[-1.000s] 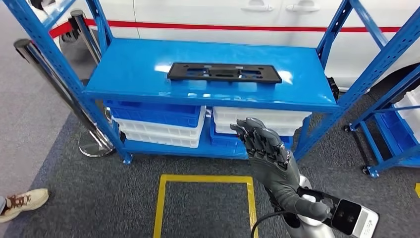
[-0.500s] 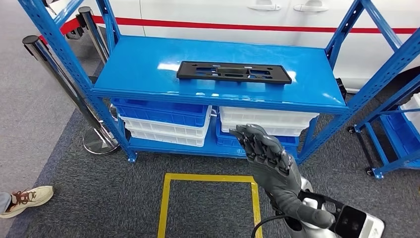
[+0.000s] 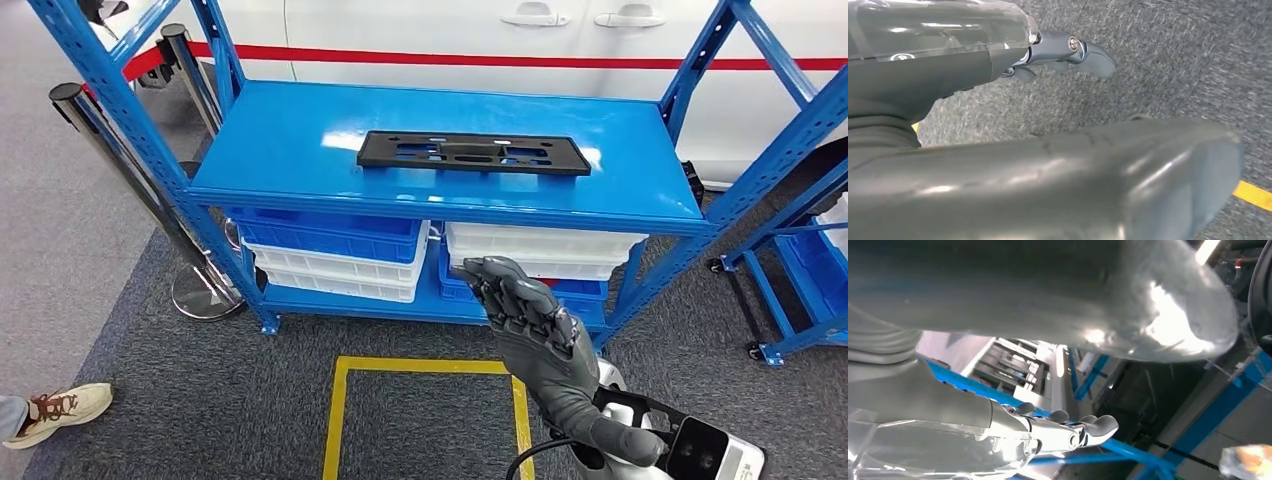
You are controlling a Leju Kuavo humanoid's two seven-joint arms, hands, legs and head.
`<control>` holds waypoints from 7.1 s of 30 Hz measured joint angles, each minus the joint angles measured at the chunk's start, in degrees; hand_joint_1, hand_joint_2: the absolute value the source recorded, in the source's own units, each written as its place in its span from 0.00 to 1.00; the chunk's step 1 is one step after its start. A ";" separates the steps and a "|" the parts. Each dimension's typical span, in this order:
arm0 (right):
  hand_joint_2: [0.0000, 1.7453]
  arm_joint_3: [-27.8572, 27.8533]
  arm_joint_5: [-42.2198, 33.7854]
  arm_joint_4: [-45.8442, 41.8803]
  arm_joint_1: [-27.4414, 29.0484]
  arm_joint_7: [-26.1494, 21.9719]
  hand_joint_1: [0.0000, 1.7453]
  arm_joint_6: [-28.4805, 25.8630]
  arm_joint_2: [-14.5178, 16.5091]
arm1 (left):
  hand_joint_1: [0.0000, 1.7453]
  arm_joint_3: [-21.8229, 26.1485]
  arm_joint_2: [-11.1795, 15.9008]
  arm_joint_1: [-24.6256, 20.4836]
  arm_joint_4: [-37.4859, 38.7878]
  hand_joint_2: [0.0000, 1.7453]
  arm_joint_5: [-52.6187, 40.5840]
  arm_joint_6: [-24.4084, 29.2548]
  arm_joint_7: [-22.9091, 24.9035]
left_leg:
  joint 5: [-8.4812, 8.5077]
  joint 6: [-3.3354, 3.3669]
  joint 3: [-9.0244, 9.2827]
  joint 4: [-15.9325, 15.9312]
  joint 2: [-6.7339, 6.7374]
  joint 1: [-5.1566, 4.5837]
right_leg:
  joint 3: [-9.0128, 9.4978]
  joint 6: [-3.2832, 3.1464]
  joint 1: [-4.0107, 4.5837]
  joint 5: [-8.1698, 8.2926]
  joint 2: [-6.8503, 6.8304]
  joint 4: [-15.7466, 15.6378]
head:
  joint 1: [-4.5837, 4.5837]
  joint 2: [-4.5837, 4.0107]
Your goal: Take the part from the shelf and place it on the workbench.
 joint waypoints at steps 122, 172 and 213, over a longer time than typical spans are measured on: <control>1.00 13.24 83.33 58.38 -17.14 35.52 0.00 -60.16 7.13 | 0.00 0.10 -0.01 1.13 0.39 0.00 -8.99 0.33 -0.26 | 0.24 -0.01 -0.93 1.91 0.48 0.08 | -2.07 -1.21 0.27 1.38 0.97 0.37 | 1.53 0.00; 1.00 -3.24 87.75 74.29 -20.69 41.11 1.00 -68.39 6.05 | 0.00 1.66 0.44 0.83 0.43 1.00 -11.16 0.42 -6.88 | 0.76 0.49 0.21 -1.23 0.06 -0.22 | -3.08 -0.44 0.04 2.72 0.81 -0.34 | 1.87 0.01; 1.00 12.35 -14.19 21.05 -9.15 6.03 1.00 9.87 2.73 | 0.00 6.36 1.44 0.75 0.50 1.00 -9.83 -5.46 -8.76 | -4.09 -0.51 -1.09 6.80 0.09 -0.14 | -3.97 -1.99 0.27 3.14 0.35 0.56 | 1.87 0.01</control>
